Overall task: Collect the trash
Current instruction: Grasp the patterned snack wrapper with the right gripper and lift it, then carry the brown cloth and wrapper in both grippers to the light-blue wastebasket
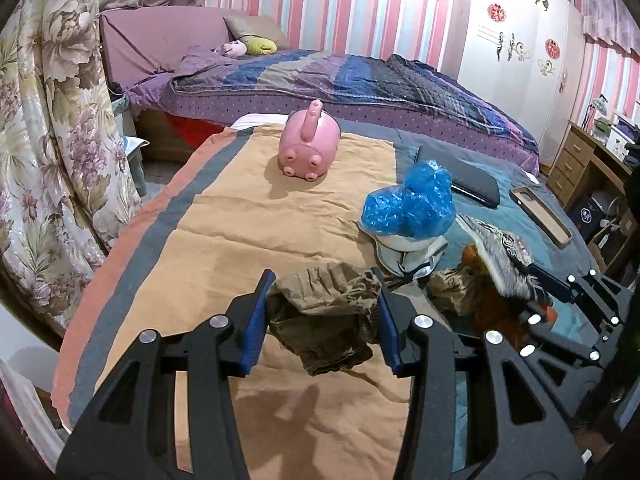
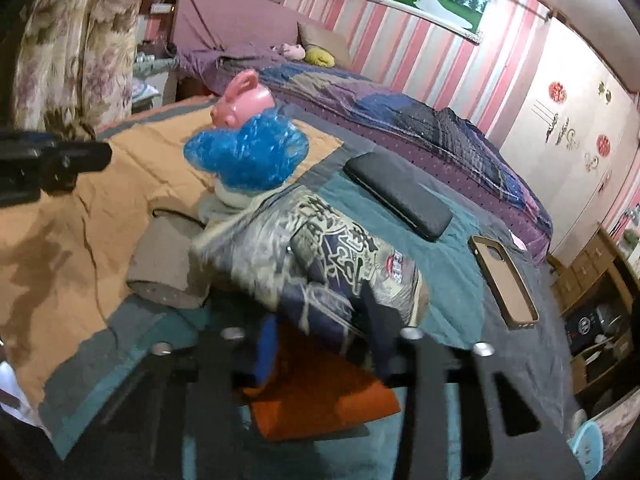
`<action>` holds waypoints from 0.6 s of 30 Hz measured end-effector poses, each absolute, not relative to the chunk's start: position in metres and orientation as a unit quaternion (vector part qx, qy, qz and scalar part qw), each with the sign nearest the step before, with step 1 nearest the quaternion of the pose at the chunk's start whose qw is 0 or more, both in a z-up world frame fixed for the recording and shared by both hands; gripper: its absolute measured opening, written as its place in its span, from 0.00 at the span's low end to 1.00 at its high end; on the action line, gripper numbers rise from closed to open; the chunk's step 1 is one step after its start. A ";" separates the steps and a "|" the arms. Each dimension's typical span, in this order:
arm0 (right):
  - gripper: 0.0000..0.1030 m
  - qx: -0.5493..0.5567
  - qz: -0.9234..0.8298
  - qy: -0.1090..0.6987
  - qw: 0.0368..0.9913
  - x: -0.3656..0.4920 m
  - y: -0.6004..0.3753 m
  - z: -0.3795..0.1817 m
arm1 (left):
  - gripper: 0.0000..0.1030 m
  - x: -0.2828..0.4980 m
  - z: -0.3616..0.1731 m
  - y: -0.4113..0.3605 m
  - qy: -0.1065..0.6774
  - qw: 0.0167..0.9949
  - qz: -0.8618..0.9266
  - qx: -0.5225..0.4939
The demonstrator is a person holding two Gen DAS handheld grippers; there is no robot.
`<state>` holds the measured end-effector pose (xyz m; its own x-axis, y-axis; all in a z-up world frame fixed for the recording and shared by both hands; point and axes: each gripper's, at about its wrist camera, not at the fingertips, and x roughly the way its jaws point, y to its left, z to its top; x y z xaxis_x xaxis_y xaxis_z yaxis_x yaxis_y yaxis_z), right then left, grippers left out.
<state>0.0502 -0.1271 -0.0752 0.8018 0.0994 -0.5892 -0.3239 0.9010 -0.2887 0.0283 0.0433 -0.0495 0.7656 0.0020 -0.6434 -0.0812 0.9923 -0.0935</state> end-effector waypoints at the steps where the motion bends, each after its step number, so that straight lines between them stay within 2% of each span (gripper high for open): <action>1: 0.16 -0.186 0.117 0.290 0.931 0.049 -0.129 -0.072 | 0.44 0.028 -0.049 0.043 0.341 0.938 0.021 -0.058; 2: 0.09 -0.178 0.116 0.279 0.937 0.045 -0.133 -0.065 | 0.44 0.027 -0.048 0.042 0.339 0.939 0.020 -0.059; 5: 0.02 -0.155 0.106 0.244 0.951 0.034 -0.144 -0.049 | 0.44 0.024 -0.045 0.041 0.331 0.941 0.017 -0.064; 18: 0.01 -0.068 0.087 0.138 0.984 -0.007 -0.197 0.015 | 0.44 0.010 -0.016 0.016 0.276 0.959 -0.001 -0.071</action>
